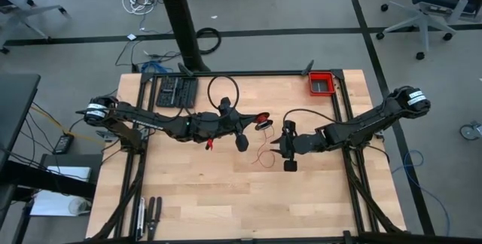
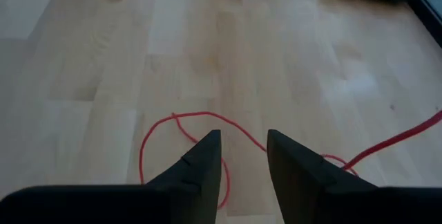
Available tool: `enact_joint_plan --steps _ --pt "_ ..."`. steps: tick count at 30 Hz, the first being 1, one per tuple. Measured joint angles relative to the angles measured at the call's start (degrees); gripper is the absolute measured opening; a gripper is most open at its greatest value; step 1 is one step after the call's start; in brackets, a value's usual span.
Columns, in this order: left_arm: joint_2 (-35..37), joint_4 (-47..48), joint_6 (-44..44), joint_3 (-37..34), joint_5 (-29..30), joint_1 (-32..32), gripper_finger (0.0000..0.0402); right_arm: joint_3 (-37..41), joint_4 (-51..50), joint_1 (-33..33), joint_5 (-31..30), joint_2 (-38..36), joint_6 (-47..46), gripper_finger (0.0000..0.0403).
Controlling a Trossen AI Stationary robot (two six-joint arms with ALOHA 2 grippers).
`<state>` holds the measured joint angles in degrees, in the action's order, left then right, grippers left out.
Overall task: Coil cords
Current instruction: Coil the red wire on the black spool
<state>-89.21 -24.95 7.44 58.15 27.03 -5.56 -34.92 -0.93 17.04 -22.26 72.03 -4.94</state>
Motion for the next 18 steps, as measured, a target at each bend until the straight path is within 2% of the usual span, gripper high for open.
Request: enact_joint_plan --steps 18 --pt "0.0 0.5 0.1 0.0 -0.1 0.0 0.0000 0.0 0.3 -0.9 -0.9 0.0 -2.9 0.0114"
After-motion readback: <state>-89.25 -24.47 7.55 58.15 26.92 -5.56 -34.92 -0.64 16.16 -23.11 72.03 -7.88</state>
